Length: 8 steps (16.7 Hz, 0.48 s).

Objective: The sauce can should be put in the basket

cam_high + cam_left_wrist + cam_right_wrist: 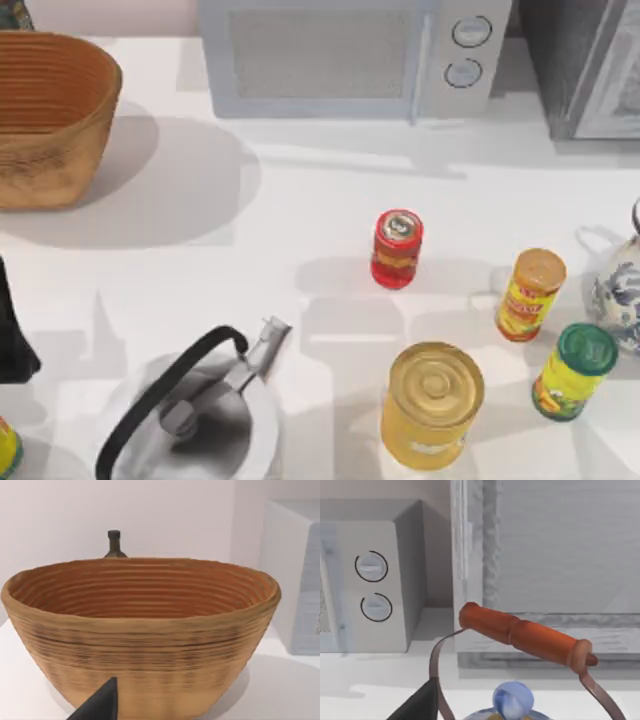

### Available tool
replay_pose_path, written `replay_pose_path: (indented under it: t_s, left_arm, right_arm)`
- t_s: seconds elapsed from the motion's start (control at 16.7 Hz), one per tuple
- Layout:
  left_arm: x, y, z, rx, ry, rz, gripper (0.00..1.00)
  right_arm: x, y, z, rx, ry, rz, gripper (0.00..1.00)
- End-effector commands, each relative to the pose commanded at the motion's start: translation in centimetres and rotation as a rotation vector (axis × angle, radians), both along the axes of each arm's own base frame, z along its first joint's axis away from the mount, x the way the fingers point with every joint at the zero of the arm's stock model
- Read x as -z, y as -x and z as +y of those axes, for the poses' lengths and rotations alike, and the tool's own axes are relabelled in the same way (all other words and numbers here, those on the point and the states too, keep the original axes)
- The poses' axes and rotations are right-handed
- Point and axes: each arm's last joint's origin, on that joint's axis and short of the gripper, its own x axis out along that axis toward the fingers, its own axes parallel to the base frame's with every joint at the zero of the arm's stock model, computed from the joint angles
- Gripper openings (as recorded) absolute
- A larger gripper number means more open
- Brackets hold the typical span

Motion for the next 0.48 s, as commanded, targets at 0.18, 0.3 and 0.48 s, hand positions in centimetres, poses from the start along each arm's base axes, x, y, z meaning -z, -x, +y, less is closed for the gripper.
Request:
replay_pose_path:
  t_s: [0.18,0.3,0.48]
  left_arm:
    - [-0.1,0.0,0.0,0.004,-0.001,0.000,1.00]
    - [-0.6,-0.2,-0.1,0.024,-0.003,-0.001,1.00]
    - [-2.4,-1.1,-0.5,0.100,-0.006,-0.009,1.00]
  right_arm:
    - [0.0,0.0,0.0,0.000,0.000,0.000,1.00]
    - [0.0,0.0,0.0,0.000,0.000,0.000,1.00]
    - [0.0,0.0,0.0,0.000,0.000,0.000,1.00]
